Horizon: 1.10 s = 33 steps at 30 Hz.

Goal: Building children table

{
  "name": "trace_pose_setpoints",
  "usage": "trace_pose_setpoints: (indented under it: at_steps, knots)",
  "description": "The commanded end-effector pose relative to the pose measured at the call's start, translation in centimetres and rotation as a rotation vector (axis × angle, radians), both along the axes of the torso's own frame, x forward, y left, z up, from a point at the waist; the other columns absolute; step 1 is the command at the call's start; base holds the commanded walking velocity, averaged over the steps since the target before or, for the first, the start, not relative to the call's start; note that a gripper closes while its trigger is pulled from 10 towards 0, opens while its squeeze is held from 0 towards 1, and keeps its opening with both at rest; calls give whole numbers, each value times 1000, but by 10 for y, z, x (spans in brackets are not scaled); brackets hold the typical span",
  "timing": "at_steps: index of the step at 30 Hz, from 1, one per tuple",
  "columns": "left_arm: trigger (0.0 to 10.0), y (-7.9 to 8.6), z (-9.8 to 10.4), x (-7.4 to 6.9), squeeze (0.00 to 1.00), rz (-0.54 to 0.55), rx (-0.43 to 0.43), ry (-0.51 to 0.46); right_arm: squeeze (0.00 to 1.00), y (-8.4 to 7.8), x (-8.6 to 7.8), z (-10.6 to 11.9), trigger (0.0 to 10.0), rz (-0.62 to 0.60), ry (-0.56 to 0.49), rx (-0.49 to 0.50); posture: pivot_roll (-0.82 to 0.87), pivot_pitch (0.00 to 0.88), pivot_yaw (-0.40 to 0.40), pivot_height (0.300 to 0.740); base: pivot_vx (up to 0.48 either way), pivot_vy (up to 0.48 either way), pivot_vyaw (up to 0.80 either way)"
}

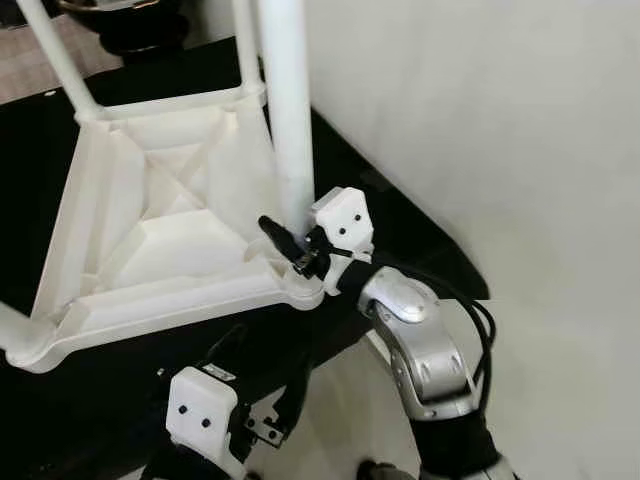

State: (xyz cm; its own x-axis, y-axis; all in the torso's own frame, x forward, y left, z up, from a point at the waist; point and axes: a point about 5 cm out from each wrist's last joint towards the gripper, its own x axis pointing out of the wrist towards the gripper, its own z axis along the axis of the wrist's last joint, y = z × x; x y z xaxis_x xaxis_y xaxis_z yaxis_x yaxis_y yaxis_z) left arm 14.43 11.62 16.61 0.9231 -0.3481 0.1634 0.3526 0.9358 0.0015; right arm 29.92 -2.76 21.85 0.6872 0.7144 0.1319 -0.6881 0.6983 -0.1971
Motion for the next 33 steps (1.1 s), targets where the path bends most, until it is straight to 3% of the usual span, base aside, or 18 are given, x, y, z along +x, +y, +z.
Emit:
trace_pose_setpoints:
  at_steps: [1,2,4,5,9,14,16,17,21,22,30,31,33]
  knots:
    - [10000,1,-4,-1,0,13,4,18,0,14,5,-25,10000,14,161,-60,57,238,-39,740,0,0,0]
    - [10000,1,-4,-1,0,13,4,18,0,14,5,-25,10000,14,161,-60,57,238,-39,740,0,0,0]
    - [10000,2,-4,1,0,17,6,14,0,22,-4,-12,10000,188,134,-57,56,233,-36,740,0,0,0]
    - [10000,2,-4,1,0,13,4,14,1000,23,-6,-4,10000,293,111,-56,56,234,-37,740,0,0,0]
    - [10000,1,-4,2,0,4,-1,15,1000,16,1,10,10000,451,58,-86,59,235,-38,740,0,0,0]
    - [10000,-1,-3,-1,0,4,-3,15,1000,-1,26,34,10000,664,-16,-177,80,254,-43,740,0,0,0]
    - [10000,-2,-3,-2,0,5,-3,15,1000,-4,29,36,10000,694,-20,-195,80,254,-43,740,0,0,0]
    - [10000,-2,-2,-5,0,6,-5,20,1000,-9,38,43,10000,763,-4,-239,89,269,-45,740,0,0,0]
    - [10000,-2,-2,-7,0,5,-6,24,1000,-11,44,47,10000,801,12,-263,90,272,-45,740,0,0,0]
    - [10000,-2,-2,-9,0,4,-7,26,0,-11,46,51,10000,828,21,-259,97,282,-46,740,0,0,0]
    - [10000,-4,2,-17,0,2,-8,37,0,-12,55,59,10000,939,33,-284,144,316,-42,740,0,0,0]
    - [10000,-4,2,-18,0,1,-8,40,0,-13,55,59,4863,963,40,-289,155,324,-40,740,0,0,0]
    - [10000,-4,3,-21,0,2,-6,44,0,-16,57,59,4784,989,54,-300,158,334,-43,740,0,0,0]
